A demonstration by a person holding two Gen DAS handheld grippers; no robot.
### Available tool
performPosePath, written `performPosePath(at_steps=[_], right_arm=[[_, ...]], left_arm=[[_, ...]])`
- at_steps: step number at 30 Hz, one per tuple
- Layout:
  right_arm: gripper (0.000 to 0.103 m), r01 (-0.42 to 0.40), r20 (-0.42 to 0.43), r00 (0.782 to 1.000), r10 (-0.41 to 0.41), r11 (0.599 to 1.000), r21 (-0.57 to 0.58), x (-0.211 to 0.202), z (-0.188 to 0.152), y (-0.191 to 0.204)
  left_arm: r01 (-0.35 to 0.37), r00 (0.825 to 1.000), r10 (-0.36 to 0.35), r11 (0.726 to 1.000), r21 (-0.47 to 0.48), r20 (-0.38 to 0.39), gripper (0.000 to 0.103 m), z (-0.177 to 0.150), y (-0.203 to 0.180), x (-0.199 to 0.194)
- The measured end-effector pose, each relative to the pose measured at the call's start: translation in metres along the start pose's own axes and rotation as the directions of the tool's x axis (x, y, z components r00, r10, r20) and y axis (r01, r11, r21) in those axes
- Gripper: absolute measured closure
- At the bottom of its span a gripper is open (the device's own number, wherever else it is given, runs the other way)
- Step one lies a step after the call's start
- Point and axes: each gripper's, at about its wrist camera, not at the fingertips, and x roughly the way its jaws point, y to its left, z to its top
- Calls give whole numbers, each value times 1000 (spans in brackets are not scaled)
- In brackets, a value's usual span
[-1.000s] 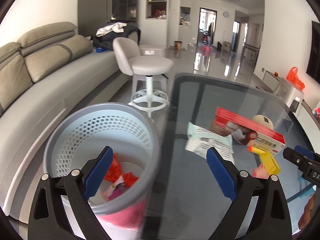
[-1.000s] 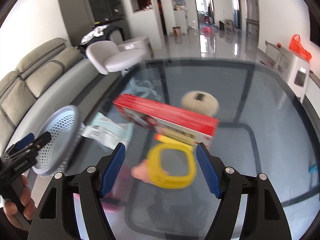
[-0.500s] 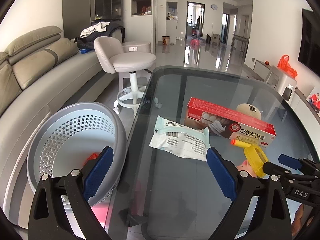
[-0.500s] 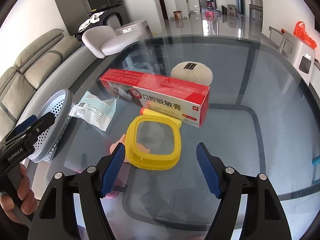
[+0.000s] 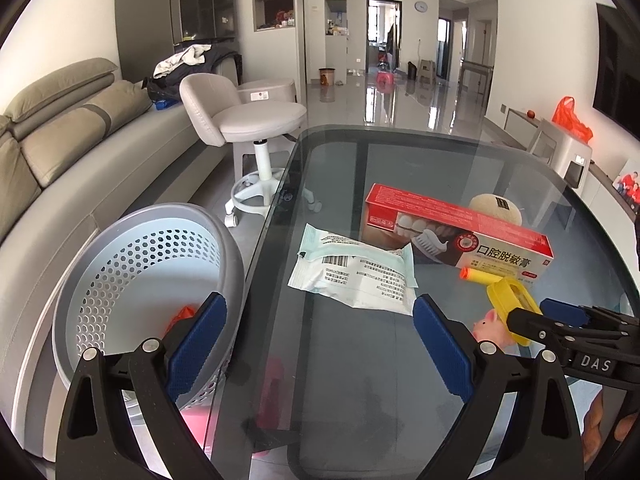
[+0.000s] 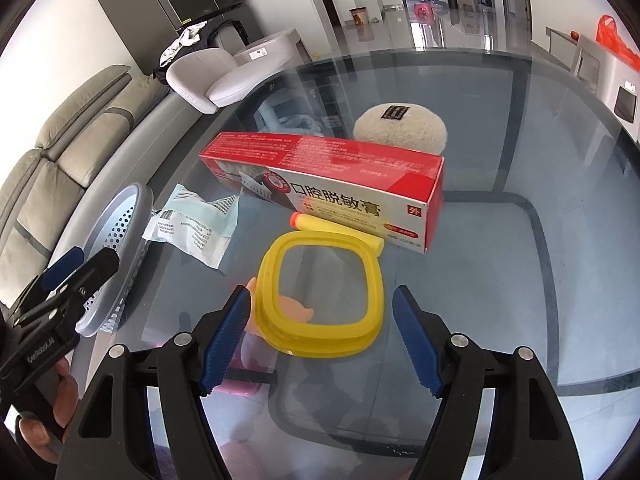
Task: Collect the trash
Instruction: 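Grasp the yellow square lid with the right tool while the left tool grasps the pink pig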
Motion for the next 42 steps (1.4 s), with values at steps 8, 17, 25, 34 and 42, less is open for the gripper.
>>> performPosePath(at_steps=[8, 17, 25, 34, 42], right_arm=[[33, -17, -4, 1000, 17, 1000, -5, 4, 1, 3], [39, -6, 19, 1000, 7, 999, -44, -4, 1, 11], [39, -9, 100, 995, 13, 999, -43, -34, 2, 10], [39, -4, 151, 989, 4, 1000, 1, -54, 7, -9], [39, 2, 176, 984, -9, 999, 44, -64, 10, -29]], left_arm=[[6, 1000, -6, 1000, 7, -5, 11, -1, -4, 1], [14, 1000, -14, 1000, 10, -7, 11, -2, -7, 2], [44, 999, -44, 999, 29, -13, 11, -4, -19, 2], [103, 995, -101, 991, 91, -25, 10, -10, -54, 4], [185, 981, -177, 976, 118, -74, 7, -19, -86, 12]])
